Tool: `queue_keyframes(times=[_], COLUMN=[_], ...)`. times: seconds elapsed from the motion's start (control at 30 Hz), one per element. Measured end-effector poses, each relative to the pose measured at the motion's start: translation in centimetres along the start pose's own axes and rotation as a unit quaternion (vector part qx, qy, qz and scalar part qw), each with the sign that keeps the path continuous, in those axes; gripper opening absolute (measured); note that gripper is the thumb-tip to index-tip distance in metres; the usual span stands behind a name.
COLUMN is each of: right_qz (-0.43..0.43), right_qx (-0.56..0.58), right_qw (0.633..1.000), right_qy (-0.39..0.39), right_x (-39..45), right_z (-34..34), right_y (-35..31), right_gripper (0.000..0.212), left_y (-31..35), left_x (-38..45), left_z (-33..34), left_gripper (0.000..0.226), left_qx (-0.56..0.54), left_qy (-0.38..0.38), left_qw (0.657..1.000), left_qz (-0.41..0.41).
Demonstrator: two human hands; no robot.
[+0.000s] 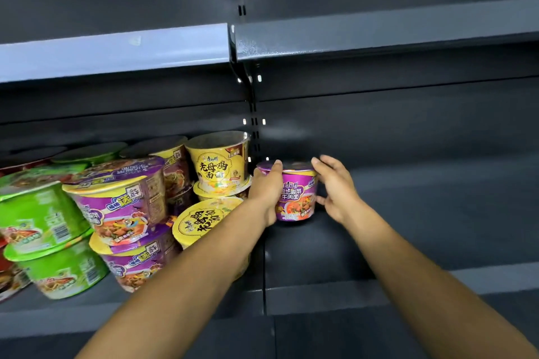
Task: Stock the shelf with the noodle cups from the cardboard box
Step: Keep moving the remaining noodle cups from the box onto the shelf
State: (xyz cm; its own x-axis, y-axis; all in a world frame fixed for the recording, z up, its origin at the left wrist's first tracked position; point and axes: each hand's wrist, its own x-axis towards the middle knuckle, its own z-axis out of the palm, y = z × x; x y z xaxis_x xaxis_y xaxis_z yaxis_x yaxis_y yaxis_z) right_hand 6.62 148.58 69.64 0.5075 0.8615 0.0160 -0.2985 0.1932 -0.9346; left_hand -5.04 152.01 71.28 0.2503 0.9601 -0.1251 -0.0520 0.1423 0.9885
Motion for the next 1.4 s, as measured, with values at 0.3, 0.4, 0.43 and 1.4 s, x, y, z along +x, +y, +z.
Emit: queue_keyframes(times=[0.3, 0.4, 0.43, 1.4], right_qz=[0.048, 0.062, 0.064, 0.094], right_qx=[0.005, 0.007, 0.006, -0.132], right_qw=[0.999, 0.998, 0.998, 0.987], right_qy=[0.002, 0.005, 0.006, -0.013], right_x=[3.3, 4.0, 4.1, 3.7], right_z=[0.0, 0.1, 0.1, 0.0], right_y=[3.2, 3.7, 3.8, 3.6], right_gripper=[0.042, 0.047, 0.049, 0.025], left_y=[-2.8, -3.8, -4.1, -3.3], left_x=[4.4, 5.6, 5.9, 5.9], left_z=[0.4, 0.9, 1.0, 0.6], left_gripper=[0.049, 0.054, 0.054, 0.049], left_qx=[-0.077, -0.053, -0.038, 0.11], left_qy=[0.072, 0.097, 0.106, 0.167], left_qw=[0.993, 0.993, 0.993, 0.98], left_qz=[-0.056, -0.043, -0.037, -0.007])
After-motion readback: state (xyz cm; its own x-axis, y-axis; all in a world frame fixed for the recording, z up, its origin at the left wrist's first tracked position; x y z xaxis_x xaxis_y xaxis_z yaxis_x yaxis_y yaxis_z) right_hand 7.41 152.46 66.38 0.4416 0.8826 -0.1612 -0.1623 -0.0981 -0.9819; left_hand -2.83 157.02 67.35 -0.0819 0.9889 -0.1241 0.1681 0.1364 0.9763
